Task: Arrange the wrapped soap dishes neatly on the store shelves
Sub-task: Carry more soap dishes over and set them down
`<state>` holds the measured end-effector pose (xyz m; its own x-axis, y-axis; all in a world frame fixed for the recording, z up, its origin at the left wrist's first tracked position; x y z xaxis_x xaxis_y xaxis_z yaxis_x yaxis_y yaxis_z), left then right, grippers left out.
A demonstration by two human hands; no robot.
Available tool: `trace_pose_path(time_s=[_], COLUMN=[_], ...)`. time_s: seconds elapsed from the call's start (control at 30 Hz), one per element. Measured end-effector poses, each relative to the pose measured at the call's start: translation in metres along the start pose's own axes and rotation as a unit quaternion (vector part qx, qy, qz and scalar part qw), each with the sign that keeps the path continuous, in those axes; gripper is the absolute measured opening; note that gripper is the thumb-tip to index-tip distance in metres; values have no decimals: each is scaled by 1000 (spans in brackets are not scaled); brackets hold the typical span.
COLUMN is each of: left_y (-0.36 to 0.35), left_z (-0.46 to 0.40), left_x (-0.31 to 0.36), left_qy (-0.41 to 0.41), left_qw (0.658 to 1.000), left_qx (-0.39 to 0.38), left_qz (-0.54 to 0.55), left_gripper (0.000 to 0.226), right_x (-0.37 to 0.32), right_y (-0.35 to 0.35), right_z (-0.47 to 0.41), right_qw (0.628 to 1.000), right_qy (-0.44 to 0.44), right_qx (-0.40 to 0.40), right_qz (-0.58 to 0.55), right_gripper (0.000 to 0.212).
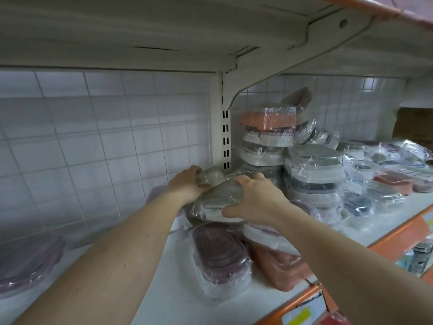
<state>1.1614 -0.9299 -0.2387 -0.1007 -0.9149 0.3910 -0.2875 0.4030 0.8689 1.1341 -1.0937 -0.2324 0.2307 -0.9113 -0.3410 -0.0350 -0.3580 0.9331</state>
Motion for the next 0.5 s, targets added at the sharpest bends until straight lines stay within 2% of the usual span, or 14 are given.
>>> trace_pose_path(time_s=[0.1, 0.27, 0.4, 0.5], left_y=[4, 19, 40, 67], left_z=[5, 20, 37, 53], left_x=[0, -2, 4, 8], left_qy=[15, 19, 1, -20], left_qw=[998, 993, 981, 976], left_qx=[44, 108, 163, 194], left_qz=[45, 48, 109, 100], left_gripper=[57, 46, 39, 37], right_x=[4, 11, 13, 12], right_y=[10, 20, 21, 25], right_z=[4, 14, 22, 27], right_qw=[1000, 999, 997, 995], right_qy=[-8, -29, -50, -64], right_qx=[16, 31, 39, 47], right_qz=[-18, -31, -53, -68], right_gripper=[81, 78, 79, 79])
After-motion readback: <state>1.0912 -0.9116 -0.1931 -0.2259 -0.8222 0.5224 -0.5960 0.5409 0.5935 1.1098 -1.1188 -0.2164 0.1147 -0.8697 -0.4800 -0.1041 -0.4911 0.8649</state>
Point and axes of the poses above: each hand's wrist, its own z-axis away from the middle knuckle, its own y-axis out of the back of the hand, x = y × z, the point moved 6 cm from there along -z, towards the middle knuckle, and after that the axes turned 13 degrees about -y, right-handed, at the moved point
